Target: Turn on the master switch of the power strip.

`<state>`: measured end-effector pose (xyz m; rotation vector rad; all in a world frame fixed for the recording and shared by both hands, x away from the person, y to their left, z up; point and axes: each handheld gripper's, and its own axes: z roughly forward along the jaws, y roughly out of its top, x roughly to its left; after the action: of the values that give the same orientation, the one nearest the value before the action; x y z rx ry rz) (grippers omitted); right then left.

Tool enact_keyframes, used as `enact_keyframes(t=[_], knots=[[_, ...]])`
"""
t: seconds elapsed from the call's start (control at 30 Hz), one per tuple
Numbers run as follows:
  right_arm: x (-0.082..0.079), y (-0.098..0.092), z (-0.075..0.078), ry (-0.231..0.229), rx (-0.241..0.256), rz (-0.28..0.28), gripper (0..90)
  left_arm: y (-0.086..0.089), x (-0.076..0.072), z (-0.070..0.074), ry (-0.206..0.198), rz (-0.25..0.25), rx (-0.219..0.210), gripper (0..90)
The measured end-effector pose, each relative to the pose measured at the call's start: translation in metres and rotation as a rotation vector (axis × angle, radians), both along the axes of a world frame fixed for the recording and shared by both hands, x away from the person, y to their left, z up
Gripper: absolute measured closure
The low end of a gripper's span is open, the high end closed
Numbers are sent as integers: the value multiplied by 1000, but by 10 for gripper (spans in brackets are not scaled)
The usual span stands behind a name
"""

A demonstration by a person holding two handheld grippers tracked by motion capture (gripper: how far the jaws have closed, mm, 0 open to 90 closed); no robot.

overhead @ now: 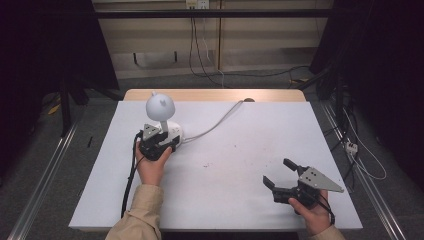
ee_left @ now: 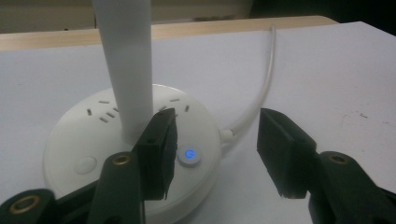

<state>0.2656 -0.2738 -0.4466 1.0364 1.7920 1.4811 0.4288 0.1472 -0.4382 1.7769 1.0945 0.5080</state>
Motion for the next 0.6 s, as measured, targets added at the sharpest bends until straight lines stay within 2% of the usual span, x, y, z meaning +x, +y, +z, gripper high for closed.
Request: enact_keyframes(t=[0.23,0.33,0.43,0.6], knots=[[0,1,0,1,-1,4,68,-1,-3,2,3,-16,-28,351],[0,1,1,0,-1,5,68,-2,-3,3,9,-28,-28,299],[1,2,1,-1,-3,5,67,-3,-4,3,5,-33,-42,276],[1,2,1,-1,0,5,68,-2,-5,5,9,-48,-36,225]])
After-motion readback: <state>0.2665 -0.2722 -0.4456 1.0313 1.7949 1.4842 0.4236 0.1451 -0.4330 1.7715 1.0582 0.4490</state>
